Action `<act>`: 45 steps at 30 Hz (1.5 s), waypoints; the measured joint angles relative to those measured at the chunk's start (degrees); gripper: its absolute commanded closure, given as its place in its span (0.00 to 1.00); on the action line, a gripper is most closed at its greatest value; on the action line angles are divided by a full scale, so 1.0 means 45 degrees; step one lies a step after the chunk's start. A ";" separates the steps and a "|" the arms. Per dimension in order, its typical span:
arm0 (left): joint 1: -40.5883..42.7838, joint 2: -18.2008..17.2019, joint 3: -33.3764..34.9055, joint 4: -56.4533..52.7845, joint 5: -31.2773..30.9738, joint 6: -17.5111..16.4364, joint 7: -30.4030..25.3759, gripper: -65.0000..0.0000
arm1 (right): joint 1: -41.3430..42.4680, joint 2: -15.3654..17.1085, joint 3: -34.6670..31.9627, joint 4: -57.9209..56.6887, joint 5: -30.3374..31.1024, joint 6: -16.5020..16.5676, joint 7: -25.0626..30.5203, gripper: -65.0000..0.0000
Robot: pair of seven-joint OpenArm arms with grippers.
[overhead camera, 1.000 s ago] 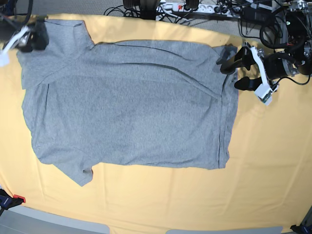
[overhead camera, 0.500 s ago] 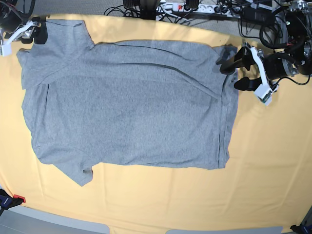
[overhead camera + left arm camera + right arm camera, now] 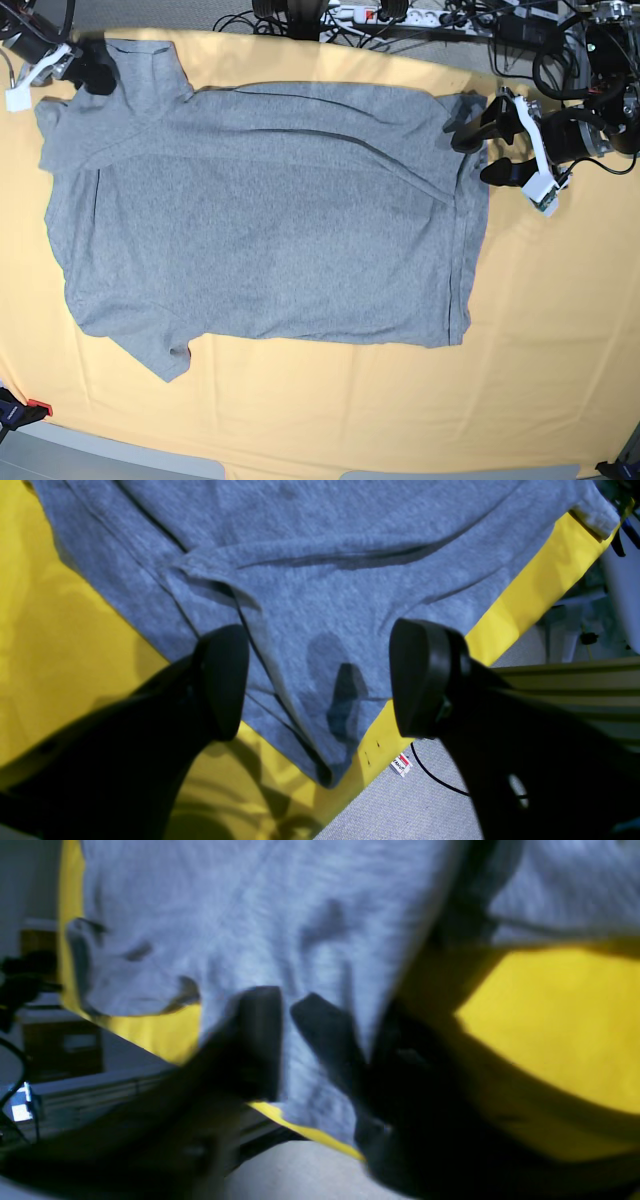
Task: Layout the t-shirt on the table in an organized manner, then fold the t-shirt properly
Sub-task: 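Reach the right gripper down to grasp the shirt's shoulder edge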
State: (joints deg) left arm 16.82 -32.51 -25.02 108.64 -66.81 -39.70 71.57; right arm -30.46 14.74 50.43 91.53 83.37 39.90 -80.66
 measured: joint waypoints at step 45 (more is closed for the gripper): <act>0.0005 0.0000 0.0000 0.0000 -0.0296 0.0000 0.0053 0.31 | 0.4789 0.0568 -0.3201 0.2671 -0.0044 -0.0005 -0.0097 1.00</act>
State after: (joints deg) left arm 16.84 -32.51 -25.02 108.64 -68.14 -39.70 71.81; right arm -8.91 17.30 36.03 103.55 83.18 39.88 -81.10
